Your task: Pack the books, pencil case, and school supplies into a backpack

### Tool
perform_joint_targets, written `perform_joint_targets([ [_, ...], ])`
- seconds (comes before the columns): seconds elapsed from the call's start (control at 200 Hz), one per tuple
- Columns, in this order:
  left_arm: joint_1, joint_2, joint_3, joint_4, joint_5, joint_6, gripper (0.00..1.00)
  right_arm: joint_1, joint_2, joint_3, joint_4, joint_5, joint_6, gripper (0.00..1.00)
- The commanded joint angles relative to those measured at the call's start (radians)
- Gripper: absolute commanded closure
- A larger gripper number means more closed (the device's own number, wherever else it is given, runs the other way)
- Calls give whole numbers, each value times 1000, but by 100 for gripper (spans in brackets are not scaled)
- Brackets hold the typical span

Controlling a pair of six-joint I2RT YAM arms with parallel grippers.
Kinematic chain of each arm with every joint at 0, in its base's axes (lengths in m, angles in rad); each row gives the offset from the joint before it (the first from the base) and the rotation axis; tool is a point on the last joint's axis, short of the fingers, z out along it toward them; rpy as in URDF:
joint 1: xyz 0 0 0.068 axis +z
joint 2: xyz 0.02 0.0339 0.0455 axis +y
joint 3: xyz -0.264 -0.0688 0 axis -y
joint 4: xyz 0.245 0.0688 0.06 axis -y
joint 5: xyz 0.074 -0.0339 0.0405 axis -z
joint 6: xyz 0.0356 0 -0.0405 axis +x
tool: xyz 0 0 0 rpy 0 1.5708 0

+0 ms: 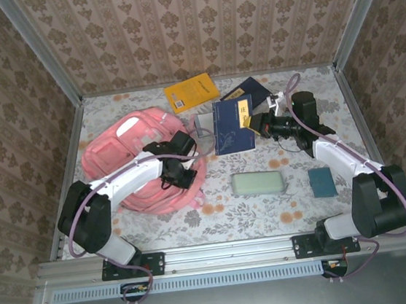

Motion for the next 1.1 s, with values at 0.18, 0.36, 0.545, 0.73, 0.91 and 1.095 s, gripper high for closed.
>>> perform_joint_targets([
  [0.18, 45, -131, 146, -90, 9, -31, 100, 7, -24, 0, 50, -1, 13, 100],
  [0.36, 85, -166, 203, -71, 85, -50, 100, 26, -21, 1, 56, 5, 15, 100],
  [0.545, 101, -126, 191, -31, 135, -55, 100, 40, -19, -3, 58, 11, 16, 100],
  [0.73, 102, -72, 126, 7, 137, -65, 100, 51, -24, -13, 59, 22, 19, 100],
  [0.91, 102, -39, 77, 40, 142, -72, 100, 53, -23, -14, 57, 22, 19, 100],
  [1.095, 101, -24, 54, 51, 145, -76, 84, 60, -19, -15, 58, 24, 19, 100],
])
